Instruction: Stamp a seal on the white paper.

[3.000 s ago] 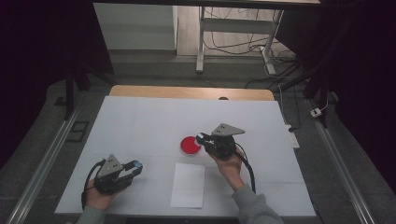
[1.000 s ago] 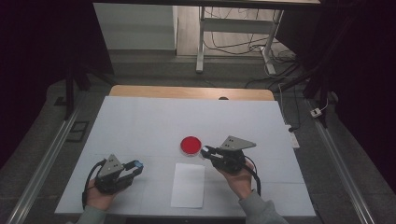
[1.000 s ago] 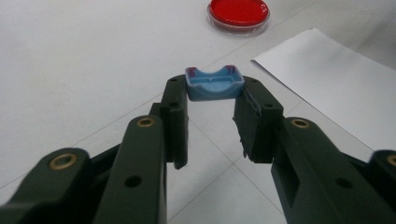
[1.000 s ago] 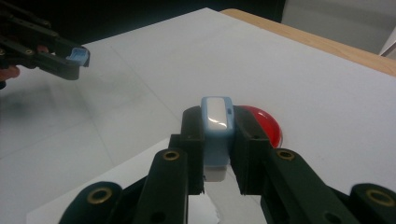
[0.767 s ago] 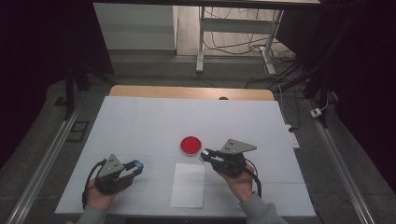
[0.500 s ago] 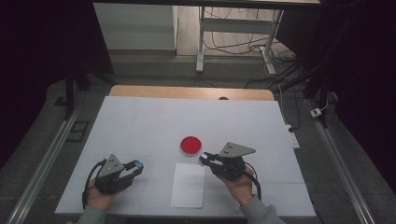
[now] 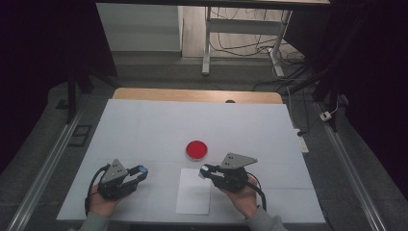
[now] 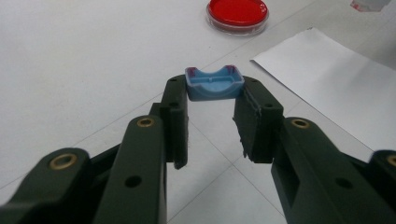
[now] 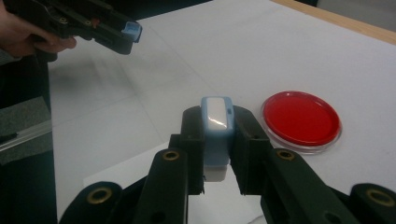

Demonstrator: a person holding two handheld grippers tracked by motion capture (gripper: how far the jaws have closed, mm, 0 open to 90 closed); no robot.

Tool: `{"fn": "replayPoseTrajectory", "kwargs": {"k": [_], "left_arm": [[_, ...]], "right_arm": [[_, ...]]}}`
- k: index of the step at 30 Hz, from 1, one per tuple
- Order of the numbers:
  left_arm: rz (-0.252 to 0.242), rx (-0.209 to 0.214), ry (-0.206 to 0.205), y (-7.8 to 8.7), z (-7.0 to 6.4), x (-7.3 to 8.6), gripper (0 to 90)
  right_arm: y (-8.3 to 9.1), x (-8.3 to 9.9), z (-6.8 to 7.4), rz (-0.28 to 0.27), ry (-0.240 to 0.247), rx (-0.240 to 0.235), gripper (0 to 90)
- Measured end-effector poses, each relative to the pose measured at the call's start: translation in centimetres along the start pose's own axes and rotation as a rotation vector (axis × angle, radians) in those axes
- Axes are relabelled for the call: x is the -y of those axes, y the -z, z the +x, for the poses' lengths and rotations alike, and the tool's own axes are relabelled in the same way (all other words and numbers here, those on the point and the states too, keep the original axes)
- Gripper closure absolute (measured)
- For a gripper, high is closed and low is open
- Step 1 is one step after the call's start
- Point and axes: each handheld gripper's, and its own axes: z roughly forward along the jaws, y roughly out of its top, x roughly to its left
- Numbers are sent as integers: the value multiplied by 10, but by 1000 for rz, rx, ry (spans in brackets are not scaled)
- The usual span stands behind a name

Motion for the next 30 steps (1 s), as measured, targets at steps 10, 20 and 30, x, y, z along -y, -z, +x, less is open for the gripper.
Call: {"fn": "replayPoseTrajectory", "kwargs": {"k": [10, 20, 30], "left_arm": [[1, 0, -1, 0, 0, 0, 656], [1, 1, 0, 0, 0, 0, 656], [1, 1, 0, 0, 0, 0, 656]], "right_arm": [[-9, 5, 7, 43, 21, -21, 756], [-20, 11, 12, 80, 30, -46, 756], [-28, 14, 19, 109, 59, -52, 755]]}}
